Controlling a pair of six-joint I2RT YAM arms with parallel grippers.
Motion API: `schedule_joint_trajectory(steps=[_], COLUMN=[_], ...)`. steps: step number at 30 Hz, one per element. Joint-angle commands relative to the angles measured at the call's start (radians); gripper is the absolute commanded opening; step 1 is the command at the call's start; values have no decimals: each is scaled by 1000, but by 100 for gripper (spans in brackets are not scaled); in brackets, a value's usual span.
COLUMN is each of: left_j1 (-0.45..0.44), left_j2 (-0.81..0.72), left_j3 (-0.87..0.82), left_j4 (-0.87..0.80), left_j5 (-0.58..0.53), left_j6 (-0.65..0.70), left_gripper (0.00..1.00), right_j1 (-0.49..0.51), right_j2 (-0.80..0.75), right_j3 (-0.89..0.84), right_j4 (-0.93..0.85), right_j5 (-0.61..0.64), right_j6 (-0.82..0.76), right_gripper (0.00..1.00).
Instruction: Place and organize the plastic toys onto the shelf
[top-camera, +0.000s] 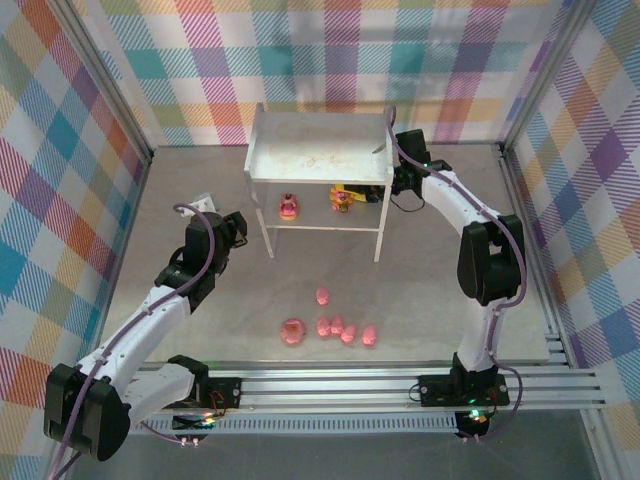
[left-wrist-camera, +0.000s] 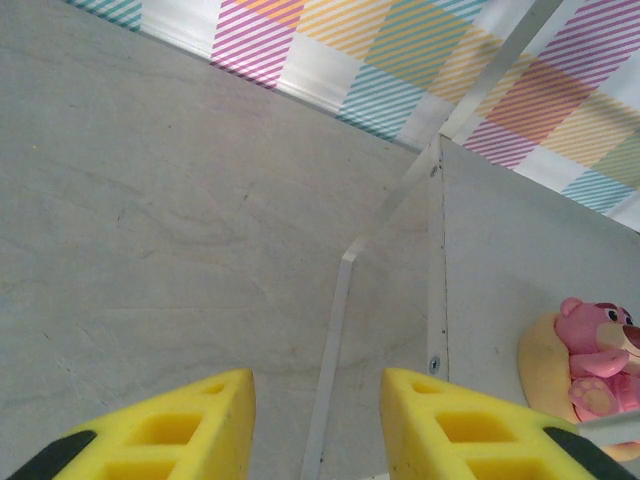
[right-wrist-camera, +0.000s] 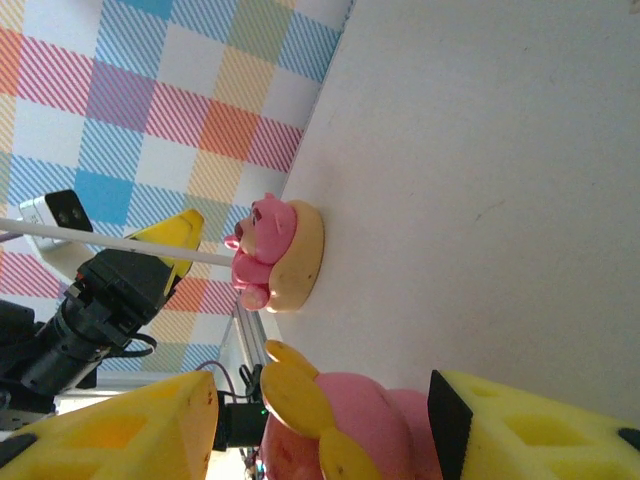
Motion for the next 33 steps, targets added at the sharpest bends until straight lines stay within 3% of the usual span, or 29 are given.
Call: schedule_joint_trajectory(steps=[1, 33], left_j1=[14, 14], left_j2=[-7, -10], left_j3=[0, 6], left_j4=[32, 29], left_j5=[-6, -6], left_j6=[9, 14], left_gripper=[38, 38], right_j1=[29, 52], right_j2=[-4, 24], right_j3=[37, 102], right_j4=[-37, -163], right_j5=[-54, -108], right_j6=[-60, -140], right_gripper=[59, 57])
